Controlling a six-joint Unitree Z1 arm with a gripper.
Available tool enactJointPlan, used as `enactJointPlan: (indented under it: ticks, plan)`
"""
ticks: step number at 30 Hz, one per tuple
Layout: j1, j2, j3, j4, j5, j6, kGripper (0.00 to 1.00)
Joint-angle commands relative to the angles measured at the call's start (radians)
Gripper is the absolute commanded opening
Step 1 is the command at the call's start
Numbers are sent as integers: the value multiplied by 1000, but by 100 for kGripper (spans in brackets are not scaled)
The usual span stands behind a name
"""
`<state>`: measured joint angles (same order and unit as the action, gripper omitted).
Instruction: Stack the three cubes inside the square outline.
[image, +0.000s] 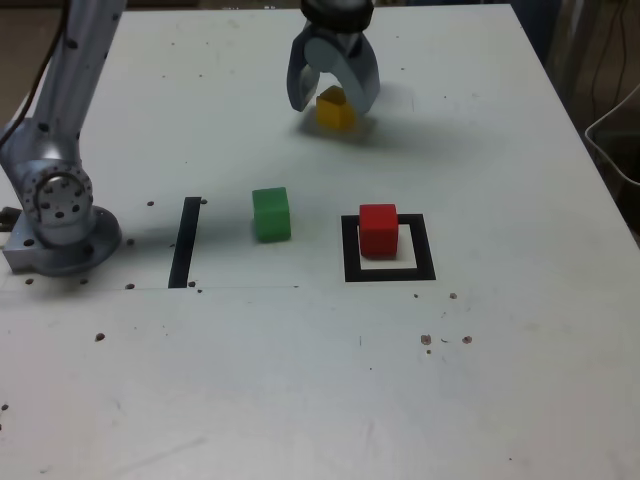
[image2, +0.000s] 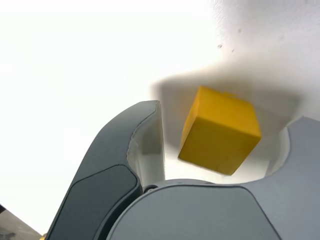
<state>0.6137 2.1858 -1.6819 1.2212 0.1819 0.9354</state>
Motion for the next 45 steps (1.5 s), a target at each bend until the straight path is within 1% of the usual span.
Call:
enactJointPlan:
  ticks: [1,5,9,12,16,26,32,39,45]
  plan:
    - [0,9,-10,-6,-1,2,60]
    - [0,13,-16,-8,-2,2,47]
    - [0,12,-18,-8,-6,2,37]
    - [0,13,-17,-8,-9,2,31]
    - [-1,15,-10,-8,-11,2,26]
    - [-11,7,-16,3,-13,-1,19]
    - [-34,-46,-32,34,-5,-56,19]
    - [-117,-136,-48,101,-9,-136,16]
    - [-228,-217,-74,167,-11,-261,16]
